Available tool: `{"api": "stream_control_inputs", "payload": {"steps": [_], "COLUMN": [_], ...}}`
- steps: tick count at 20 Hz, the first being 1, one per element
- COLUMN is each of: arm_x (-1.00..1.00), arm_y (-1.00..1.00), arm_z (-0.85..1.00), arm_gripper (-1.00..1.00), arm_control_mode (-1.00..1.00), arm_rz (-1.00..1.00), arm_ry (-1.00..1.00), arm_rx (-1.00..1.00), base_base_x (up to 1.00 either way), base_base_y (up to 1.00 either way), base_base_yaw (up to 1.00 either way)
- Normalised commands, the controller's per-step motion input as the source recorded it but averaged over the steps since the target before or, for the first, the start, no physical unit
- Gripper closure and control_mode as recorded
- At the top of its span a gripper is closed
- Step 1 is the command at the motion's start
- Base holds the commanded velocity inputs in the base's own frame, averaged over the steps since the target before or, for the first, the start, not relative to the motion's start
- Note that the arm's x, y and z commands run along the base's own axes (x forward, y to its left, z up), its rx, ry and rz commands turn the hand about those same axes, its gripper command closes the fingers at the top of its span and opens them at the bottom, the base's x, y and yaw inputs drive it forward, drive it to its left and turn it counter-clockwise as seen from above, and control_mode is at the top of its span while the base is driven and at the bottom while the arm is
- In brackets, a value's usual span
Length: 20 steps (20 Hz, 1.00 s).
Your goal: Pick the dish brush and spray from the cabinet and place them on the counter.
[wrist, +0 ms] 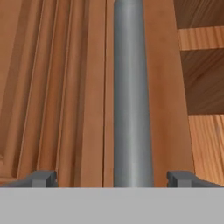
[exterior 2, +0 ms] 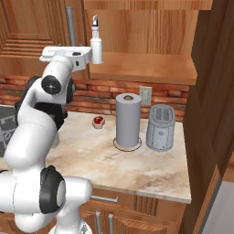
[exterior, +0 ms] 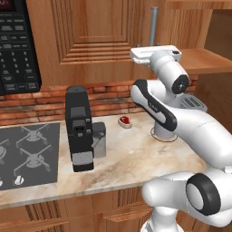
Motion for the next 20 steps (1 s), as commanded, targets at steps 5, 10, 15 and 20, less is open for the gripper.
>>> {"api": "stream_control_inputs", "payload": {"steps": [5, 10, 15, 20], "arm_x": [0.31, 0.24, 0.21, 0.2], "arm_y": [0.0, 0.0, 0.0, 0.0], "arm_z": [0.0, 0.0, 0.0, -0.01], "arm_gripper": [-1.0, -1.0, 1.0, 1.0], "arm_control_mode": [-1.0, -1.0, -1.0, -1.0], "arm_rz": [0.0, 0.0, 0.0, 0.0], "arm_ry": [0.0, 0.0, 0.0, 0.0], "arm_rx": [0.0, 0.0, 0.0, 0.0], "base_base_x": [0.0, 0.0, 0.0, 0.0], "base_base_y": [0.0, 0.0, 0.0, 0.0], "base_base_yaw": [0.0, 0.0, 0.0, 0.0]}}
